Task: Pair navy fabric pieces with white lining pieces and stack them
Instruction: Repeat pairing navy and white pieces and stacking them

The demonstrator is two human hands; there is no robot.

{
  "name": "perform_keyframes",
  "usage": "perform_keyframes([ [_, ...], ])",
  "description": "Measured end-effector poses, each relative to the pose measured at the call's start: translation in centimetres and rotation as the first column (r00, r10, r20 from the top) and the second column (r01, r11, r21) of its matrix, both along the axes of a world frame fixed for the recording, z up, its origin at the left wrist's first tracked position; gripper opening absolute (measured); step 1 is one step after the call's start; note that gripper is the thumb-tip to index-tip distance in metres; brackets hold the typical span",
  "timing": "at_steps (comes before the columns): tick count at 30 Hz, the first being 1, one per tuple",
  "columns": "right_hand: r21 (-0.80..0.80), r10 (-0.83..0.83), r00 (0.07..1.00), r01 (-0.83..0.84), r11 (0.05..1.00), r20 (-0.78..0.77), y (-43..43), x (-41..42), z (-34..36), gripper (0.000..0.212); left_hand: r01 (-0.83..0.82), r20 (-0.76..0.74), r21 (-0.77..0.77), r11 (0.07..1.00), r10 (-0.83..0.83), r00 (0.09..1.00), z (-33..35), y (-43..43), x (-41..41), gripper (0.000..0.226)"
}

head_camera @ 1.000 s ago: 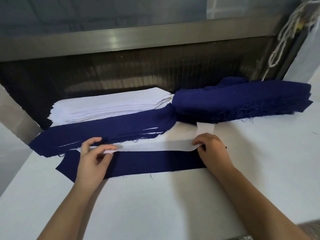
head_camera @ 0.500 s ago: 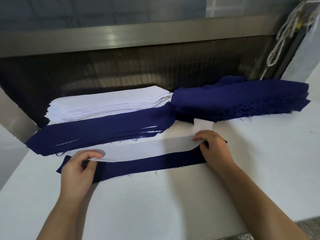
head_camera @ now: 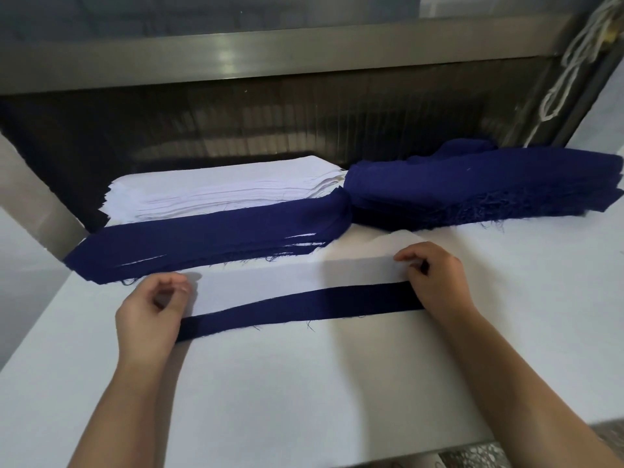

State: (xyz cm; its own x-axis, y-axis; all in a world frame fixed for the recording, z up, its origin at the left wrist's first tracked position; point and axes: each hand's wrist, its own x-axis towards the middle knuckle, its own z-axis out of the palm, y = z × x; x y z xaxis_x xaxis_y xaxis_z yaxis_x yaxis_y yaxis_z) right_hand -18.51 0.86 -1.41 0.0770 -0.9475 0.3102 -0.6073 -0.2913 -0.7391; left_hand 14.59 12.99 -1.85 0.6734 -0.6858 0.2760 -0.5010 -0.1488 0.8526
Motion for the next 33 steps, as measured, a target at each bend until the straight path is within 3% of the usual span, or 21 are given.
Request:
perform_keyframes([
  [6,0.009,0.025,0.991,-0.026,1.0,0.135,0.5,0.2,0.9,0.043,0.013,0.019,-0.018,1.0,-0.013,1.0,0.3,0.2,0.0,0.013],
  [9,0.044,0.071,0.992,-0.076,0.996,0.103,0.5,0.1,0.9,0.042,0.012,0.002,-0.019,1.0,-0.012,1.0,0.5,0.3,0.0,0.02],
  [14,0.019,0.012,0.999,-0.012,1.0,0.044,0.4,0.1,0.5,0.027,0.013,0.011,0.015,1.0,-0.013,1.0,0.5,0.6,0.0,0.038],
  [20,0.0,0.028,0.991,-0.029,1.0,-0.128,-0.1,-0.3,0.1,0.034,0.025,0.044,0.045,0.999,-0.027,0.999,0.4,0.5,0.2,0.036],
  [33,-0.02,0.001,0.996,-0.003,1.0,-0.091,-0.1,-0.4,0.1,0.037,0.058,-0.048,0.031,0.998,-0.056,0.997,0.3,1.5,2.0,0.048],
])
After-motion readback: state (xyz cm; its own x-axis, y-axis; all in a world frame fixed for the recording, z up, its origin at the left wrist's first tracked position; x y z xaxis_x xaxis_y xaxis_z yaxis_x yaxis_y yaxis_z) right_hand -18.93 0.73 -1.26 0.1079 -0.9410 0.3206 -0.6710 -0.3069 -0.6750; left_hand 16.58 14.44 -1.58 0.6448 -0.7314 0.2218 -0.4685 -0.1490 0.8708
